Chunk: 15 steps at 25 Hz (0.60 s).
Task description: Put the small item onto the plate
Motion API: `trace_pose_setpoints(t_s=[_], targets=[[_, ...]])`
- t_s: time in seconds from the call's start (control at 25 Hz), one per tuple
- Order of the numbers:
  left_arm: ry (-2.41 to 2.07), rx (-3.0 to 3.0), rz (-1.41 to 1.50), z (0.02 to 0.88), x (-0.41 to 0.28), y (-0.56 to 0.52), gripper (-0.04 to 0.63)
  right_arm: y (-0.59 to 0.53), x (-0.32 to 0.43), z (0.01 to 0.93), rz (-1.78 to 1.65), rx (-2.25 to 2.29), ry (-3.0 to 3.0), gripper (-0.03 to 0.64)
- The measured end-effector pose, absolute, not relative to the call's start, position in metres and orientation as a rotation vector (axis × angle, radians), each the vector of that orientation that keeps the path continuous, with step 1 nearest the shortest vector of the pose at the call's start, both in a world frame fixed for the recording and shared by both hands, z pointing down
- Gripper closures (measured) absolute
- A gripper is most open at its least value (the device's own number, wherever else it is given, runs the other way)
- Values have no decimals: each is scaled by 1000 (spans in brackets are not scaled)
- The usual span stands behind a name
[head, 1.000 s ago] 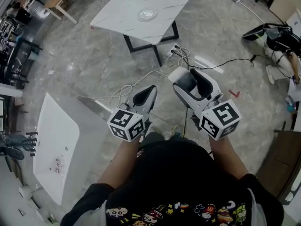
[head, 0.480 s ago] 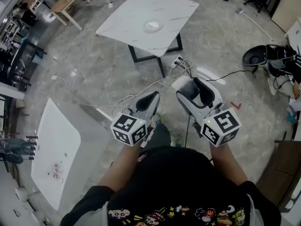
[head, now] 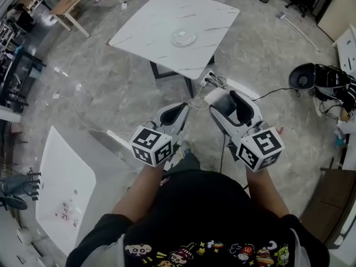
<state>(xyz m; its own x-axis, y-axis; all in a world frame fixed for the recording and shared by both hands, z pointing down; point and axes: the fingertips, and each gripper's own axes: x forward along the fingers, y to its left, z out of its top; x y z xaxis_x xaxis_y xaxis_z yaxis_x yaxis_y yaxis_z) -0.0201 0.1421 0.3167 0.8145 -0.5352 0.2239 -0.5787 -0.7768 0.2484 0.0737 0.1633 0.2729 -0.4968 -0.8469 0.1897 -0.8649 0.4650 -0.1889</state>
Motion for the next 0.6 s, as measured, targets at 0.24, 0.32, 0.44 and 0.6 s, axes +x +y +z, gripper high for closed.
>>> trace_pose_setpoints(t_s=[0.24, 0.32, 0.44, 0.6], targets=[[-789, 2717, 217, 311, -41, 82, 594, 113, 51, 273, 425, 1588, -2588, 287], [-766, 2719, 220, 312, -42, 68, 594, 99, 48, 274, 437, 1602, -2578, 287], [-735, 2718, 220, 315, -42, 50, 594, 82, 45, 277, 450, 1623, -2561, 287], [-710, 2719, 220, 319, -45, 34, 594, 64, 42, 278, 444, 1646, -2548, 287]])
